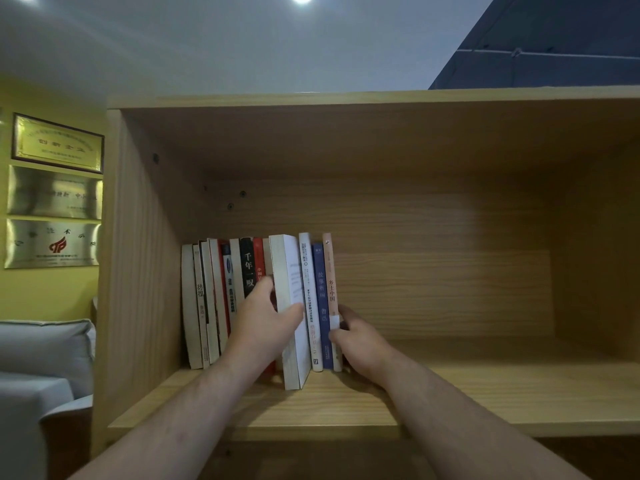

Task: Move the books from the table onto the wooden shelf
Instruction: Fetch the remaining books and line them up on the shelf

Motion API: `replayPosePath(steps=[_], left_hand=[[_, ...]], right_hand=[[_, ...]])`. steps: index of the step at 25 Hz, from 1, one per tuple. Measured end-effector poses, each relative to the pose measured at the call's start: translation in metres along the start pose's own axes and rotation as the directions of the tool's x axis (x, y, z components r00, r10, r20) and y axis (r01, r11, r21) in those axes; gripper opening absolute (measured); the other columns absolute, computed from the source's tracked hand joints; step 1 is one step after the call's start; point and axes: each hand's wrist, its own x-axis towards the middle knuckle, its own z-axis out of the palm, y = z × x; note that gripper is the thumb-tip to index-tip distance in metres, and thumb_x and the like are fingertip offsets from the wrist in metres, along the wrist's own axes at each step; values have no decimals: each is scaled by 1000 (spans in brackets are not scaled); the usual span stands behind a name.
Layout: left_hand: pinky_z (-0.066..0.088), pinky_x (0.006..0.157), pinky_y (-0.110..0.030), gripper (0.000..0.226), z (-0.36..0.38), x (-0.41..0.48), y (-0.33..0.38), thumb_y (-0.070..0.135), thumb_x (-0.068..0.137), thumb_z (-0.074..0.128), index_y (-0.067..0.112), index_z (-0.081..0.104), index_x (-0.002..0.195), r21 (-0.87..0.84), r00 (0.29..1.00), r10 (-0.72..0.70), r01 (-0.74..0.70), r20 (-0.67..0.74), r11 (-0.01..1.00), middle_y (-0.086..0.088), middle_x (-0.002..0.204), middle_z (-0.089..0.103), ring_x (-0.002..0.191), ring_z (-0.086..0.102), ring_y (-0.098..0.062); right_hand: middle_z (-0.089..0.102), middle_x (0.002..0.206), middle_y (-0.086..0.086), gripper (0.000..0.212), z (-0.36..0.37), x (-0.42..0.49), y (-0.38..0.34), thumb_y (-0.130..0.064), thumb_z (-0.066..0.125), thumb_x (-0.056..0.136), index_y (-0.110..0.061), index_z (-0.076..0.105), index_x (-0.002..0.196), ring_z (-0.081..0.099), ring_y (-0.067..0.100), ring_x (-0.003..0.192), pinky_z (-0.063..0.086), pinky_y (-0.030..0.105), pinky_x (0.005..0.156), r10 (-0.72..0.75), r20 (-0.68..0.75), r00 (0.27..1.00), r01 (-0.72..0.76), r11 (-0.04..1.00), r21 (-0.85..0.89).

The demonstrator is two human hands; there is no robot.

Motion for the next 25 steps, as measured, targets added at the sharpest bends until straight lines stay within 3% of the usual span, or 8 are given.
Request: replayPosePath(steps=[8,11,14,15,17,20,23,25], left_hand=[[55,67,-35,11,-34,-32,4,17,101,54,21,56,111,-247,954,-62,-13,-294,969,8,102,66,92,66,-17],[57,76,-44,14,-53,-46,8,19,103,51,22,61,112,-472,958,-163,33,-237,881,0,107,72,94,70,-27],[56,77,-44,23,-48,-50,14,16,104,45,25,66,105,-648,961,-245,108,-125,754,0,99,78,95,71,-31],[56,77,-44,25,-42,-49,17,15,104,44,25,67,105,-681,964,-250,127,-85,721,0,97,79,95,72,-32],[57,79,-46,25,-27,-43,24,18,104,43,25,66,111,-698,977,-210,133,-26,703,0,102,79,98,72,-32],[56,80,-42,26,-8,-28,27,32,105,43,24,63,120,-612,993,-105,115,52,783,-1,112,77,104,73,-28],[48,104,-42,45,-2,-19,0,41,101,51,26,48,144,-139,997,21,-10,74,990,2,142,58,133,53,-21],[40,114,-45,52,-1,-20,-17,35,100,56,27,42,149,119,998,40,-45,43,992,5,153,46,142,40,-17]], right_hand=[[67,108,-7,46,0,-9,-10,-14,51,103,-26,48,148,66,7,89,49,14,55,33,3,999,-33,999,28],[59,108,-10,44,8,-19,-19,-25,54,104,-24,47,147,60,3,90,49,17,69,-8,-87,996,12,999,48],[64,111,-12,29,0,-35,-28,-36,54,103,-17,67,121,64,5,103,52,29,84,-225,-355,908,253,967,36],[72,102,-12,29,-7,-39,-30,-37,53,104,-15,72,107,69,5,93,55,31,77,-219,-282,934,272,948,166],[80,102,4,34,-19,-54,-32,-38,63,98,-9,71,114,75,21,90,63,40,72,-105,21,994,88,913,398],[78,108,18,29,-42,-65,-26,-19,69,94,-7,67,121,75,34,90,64,47,74,-64,88,994,10,857,516],[80,100,14,22,-66,-63,-20,-10,65,96,-8,67,118,76,32,83,64,46,70,-64,-169,984,144,843,519],[80,102,12,20,-82,-60,-15,-9,68,95,-12,68,115,76,34,89,63,53,79,-55,-336,940,203,883,424]])
